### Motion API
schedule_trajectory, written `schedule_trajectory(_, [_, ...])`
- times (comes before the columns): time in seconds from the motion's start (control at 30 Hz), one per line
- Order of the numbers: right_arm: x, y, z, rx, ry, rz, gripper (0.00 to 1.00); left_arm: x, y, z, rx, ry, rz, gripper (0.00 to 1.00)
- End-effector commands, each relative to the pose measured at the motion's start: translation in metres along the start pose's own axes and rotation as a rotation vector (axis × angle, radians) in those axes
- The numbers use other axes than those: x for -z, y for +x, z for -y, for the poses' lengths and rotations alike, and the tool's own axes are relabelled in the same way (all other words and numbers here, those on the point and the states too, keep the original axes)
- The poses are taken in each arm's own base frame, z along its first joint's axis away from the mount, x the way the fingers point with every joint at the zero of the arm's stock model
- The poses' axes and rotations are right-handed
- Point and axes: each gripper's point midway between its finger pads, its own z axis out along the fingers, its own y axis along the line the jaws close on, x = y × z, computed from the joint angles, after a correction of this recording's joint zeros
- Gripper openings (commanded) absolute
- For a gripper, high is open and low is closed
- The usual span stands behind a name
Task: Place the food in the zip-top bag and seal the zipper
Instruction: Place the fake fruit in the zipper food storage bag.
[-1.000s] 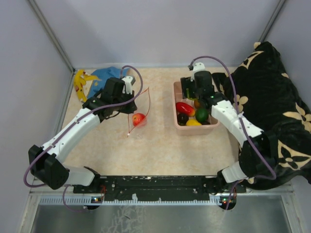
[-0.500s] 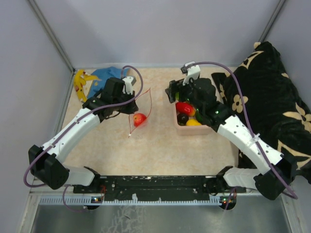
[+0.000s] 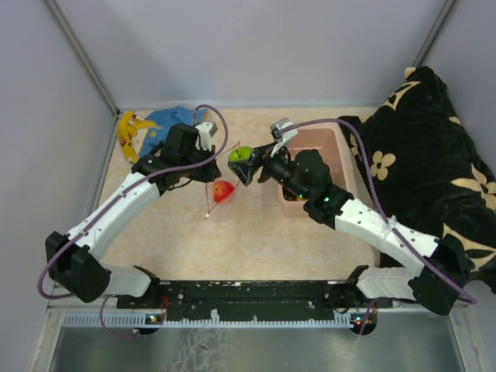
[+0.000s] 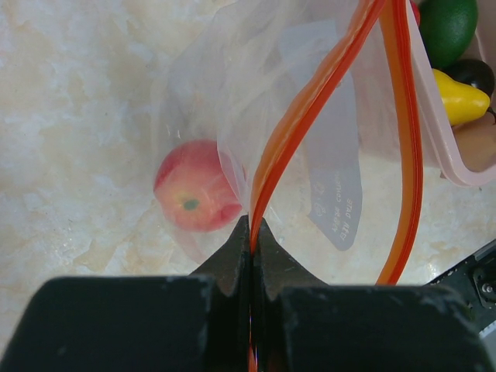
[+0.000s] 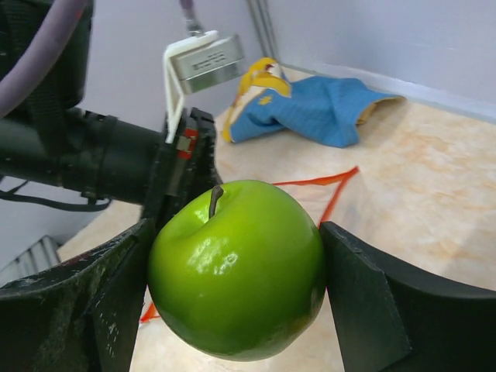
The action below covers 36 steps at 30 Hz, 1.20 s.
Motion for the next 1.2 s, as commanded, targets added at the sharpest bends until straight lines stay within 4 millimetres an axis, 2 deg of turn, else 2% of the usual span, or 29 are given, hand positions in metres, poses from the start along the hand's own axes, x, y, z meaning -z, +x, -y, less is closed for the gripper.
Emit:
schedule_trajectory(0.0, [-0.007, -0.032, -0.031, -0.112, -0.144, 0.197, 0.5, 0.003, -0.007, 0.003, 0.016, 0.024, 0.03, 0.0])
schedule_trajectory(0.4, [-0.027, -0.006, -0.033, -0.272, -0.217, 0.281, 0.5, 0.003, -0.006, 0.007, 0.022, 0.056, 0.026, 0.0])
schedule_trajectory(0.83, [-0.041, 0.054, 0.012, -0.205, -0.009, 0.175, 0.52, 0.006, -0.01, 0.005, 0.024, 0.063, 0.039, 0.0])
schedule_trajectory(0.97, [-0.046, 0.068, 0.02, -0.181, 0.026, 0.136, 0.57, 0.005, -0.009, 0.004, 0.027, 0.065, 0.038, 0.0])
schedule_trajectory(1.17, [-0.054, 0.074, 0.016, -0.171, 0.007, 0.1, 0.68, 0.003, -0.008, 0.007, 0.035, 0.086, 0.028, 0.0])
